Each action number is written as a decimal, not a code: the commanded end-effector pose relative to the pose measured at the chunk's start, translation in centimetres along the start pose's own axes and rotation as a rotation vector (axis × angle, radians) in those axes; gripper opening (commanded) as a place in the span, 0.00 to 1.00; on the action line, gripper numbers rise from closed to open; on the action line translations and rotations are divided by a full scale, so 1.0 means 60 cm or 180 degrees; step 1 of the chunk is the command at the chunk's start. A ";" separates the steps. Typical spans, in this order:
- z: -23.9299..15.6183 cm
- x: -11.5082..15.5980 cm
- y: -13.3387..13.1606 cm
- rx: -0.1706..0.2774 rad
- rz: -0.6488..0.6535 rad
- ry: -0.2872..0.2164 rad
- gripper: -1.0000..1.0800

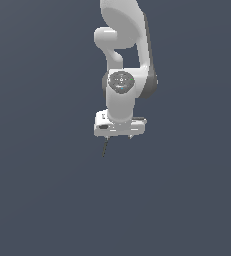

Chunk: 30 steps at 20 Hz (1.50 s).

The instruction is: Pick up the object and move it to a goal position.

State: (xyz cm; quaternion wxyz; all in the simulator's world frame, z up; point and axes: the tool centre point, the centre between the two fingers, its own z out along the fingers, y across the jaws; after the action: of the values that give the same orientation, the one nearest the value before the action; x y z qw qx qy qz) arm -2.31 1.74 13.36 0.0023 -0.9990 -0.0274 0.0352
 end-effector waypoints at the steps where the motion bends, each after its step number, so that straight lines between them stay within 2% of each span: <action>1: 0.000 0.000 0.000 0.0000 0.0000 0.0000 0.96; 14: -0.033 0.012 0.020 0.0025 0.0048 0.0082 0.96; 22: -0.006 0.000 0.033 0.0033 0.0223 0.0098 0.96; 30: 0.056 -0.038 0.068 0.0044 0.0681 0.0147 0.96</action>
State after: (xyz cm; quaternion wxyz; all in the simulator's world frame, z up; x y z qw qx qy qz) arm -4.02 -1.93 10.96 0.0064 -0.9979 0.0632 0.0139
